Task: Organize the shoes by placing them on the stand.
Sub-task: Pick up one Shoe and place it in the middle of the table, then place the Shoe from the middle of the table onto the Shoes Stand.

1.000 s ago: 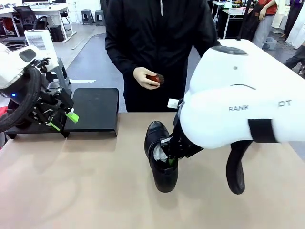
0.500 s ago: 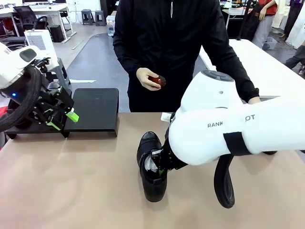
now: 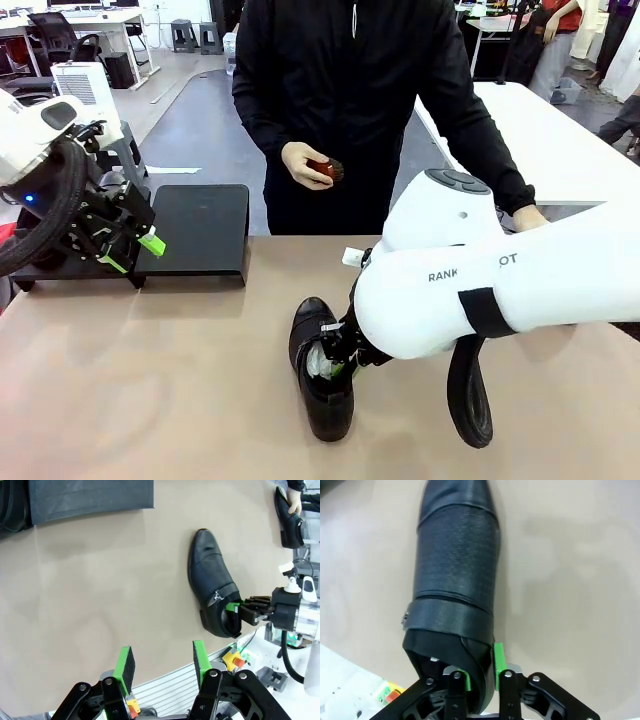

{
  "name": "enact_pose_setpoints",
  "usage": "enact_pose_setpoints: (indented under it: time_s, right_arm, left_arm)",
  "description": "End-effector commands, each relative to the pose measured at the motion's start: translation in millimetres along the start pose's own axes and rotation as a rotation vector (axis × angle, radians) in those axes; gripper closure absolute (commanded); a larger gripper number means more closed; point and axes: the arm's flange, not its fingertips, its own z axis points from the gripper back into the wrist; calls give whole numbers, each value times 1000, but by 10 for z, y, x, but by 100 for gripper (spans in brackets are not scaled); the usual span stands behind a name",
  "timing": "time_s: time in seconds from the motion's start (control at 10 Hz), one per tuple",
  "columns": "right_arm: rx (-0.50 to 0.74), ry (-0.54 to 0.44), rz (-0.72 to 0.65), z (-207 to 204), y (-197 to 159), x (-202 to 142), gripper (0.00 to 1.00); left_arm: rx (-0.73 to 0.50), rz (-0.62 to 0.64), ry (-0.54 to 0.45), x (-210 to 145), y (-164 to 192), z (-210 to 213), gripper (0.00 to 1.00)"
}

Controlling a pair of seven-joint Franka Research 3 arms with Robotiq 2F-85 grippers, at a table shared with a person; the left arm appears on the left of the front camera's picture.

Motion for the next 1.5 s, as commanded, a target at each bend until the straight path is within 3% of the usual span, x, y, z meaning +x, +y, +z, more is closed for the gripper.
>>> enact_pose_setpoints:
  time_s: [0.0,0.1,0.6,0.7,1.4]
  right_arm:
    - [31,7,-9,-66,-38,36,17]
    - [33,6,-13,-50,-48,34,0]
    - [71,44,-9,450,-76,-112,0]
    - [27,4,-21,202,28,-32,0]
    - [27,4,-21,202,28,-32,0]
  left_arm:
    - [5,-3,-7,5,11,18,38]
    - [5,-3,-7,5,11,18,38]
    - [5,-3,-7,5,11,18,38]
    - [5,-3,-7,5,11,18,38]
    - [5,-3,-7,5,11,18,38]
